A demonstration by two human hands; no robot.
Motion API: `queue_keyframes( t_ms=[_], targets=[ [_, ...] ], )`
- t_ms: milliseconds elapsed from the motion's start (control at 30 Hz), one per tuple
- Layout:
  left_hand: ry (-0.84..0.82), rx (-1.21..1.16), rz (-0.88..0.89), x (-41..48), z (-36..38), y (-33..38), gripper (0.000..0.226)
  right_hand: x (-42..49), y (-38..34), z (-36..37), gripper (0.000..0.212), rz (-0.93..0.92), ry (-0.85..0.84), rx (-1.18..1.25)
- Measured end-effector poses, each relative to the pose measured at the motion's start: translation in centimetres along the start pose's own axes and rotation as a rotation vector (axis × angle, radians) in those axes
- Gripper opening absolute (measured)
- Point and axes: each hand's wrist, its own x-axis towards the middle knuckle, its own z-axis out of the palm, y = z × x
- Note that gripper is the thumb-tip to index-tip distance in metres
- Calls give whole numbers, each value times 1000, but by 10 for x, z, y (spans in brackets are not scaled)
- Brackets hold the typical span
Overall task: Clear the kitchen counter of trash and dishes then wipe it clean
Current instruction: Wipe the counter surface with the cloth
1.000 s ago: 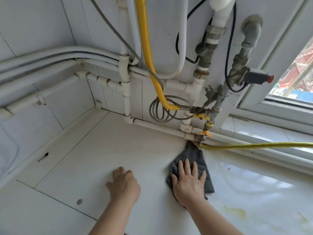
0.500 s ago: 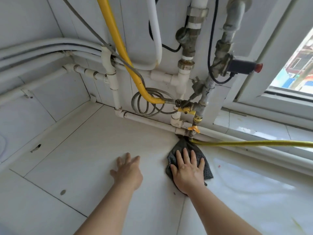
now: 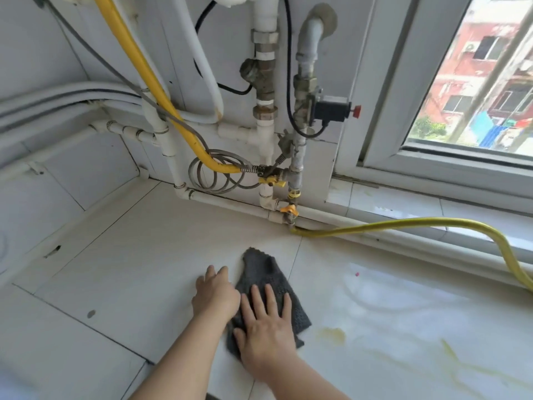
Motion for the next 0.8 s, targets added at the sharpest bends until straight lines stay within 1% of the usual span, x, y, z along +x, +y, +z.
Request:
queue_keyframes(
  t_ms=[33, 67, 167, 233, 333, 433, 500, 667, 733, 800],
  targets=[
    [-11, 7, 4, -3, 1, 3, 45, -8, 1, 3, 60, -11, -14, 15],
    [-30, 27, 14, -5, 3, 6, 46, -17, 5, 5, 60, -15, 6, 2],
    [-73, 113, 11, -12, 13, 7, 46, -45, 28, 10, 59, 25, 22, -36],
    [-83, 165, 24, -20, 20, 10, 44, -62, 47, 9, 59, 100, 40, -47],
    [-93, 203, 103, -32, 28, 15, 40, -86, 73, 9, 57, 245, 91, -58],
    [-101, 192, 207, -45, 34, 10, 35, -110, 87, 9, 57, 378, 51, -57],
    [-108, 188, 258, -55, 36, 1, 40, -119, 80, 13, 57, 413, 30, -53],
    [-128, 219, 356, -77, 40, -16, 53, -125, 25, 22, 59, 347, 50, 41],
    [-137, 239, 398, -87, 43, -15, 53, -127, 19, 18, 68, 308, 26, 39],
    [-139, 249, 450, -96, 44, -13, 52, -134, 27, 20, 77, 301, 61, 23]
  ],
)
